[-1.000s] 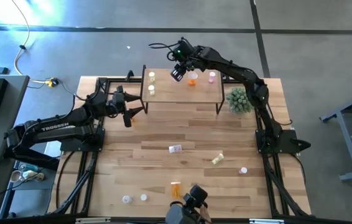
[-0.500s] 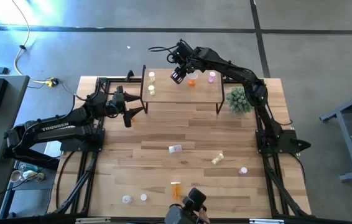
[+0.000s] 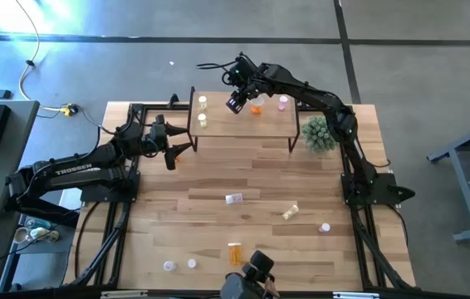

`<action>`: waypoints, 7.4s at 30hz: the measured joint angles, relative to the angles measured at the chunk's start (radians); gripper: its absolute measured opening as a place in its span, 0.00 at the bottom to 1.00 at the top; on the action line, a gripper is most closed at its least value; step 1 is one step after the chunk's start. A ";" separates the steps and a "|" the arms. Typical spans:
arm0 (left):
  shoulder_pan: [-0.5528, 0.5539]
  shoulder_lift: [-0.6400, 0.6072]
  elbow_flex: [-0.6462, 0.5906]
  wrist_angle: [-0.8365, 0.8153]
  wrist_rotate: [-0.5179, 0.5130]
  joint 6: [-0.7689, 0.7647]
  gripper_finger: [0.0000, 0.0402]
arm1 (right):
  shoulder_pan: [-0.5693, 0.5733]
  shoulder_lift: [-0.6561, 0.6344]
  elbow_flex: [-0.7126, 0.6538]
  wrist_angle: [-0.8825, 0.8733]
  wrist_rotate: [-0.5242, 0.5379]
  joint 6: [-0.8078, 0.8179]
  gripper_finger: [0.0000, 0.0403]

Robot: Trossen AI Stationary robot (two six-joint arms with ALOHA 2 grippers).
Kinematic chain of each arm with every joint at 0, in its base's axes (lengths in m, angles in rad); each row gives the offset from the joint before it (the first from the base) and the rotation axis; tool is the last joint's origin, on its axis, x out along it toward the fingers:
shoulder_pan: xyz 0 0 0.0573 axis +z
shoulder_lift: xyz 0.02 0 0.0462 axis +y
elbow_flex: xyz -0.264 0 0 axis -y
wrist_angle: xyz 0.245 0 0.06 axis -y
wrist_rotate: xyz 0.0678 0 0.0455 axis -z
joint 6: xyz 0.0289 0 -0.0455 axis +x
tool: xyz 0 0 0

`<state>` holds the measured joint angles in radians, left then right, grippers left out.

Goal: Pick and place medicine bottles onto shelf by color
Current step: Adjust the transparent pill bottle on the shelf, then put the top transparent pill bottle aligned with the other transparent pill bottle on the shelf

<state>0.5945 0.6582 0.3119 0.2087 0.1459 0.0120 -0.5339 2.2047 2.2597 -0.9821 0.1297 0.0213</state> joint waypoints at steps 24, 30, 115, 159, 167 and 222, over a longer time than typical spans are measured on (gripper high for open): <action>0.000 0.000 0.000 -0.006 0.000 0.000 0.61 | 0.021 -0.103 0.094 -0.144 0.001 -0.141 0.43; 0.000 0.000 0.000 -0.007 0.000 0.000 0.61 | 0.055 -0.143 0.093 -0.297 -0.012 -0.132 0.43; -0.604 0.108 0.000 -0.034 -0.094 -0.087 0.61 | 0.646 -0.498 -1.003 0.671 0.054 0.074 0.65; -0.603 0.108 0.000 -0.040 -0.114 -0.087 0.61 | 0.645 -0.157 -0.893 0.550 -0.131 0.075 0.36; -0.604 0.108 0.000 -0.040 -0.116 -0.087 0.61 | 0.645 -0.163 -0.893 0.533 -0.131 0.065 0.32; -0.602 0.169 0.000 0.544 -0.292 0.045 0.61 | 0.606 -0.427 -0.894 1.276 -0.051 -0.045 0.32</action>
<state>-0.0071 0.8268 0.3119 0.7527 -0.1463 0.0566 0.0723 1.7782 1.3659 0.2939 0.0784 -0.0233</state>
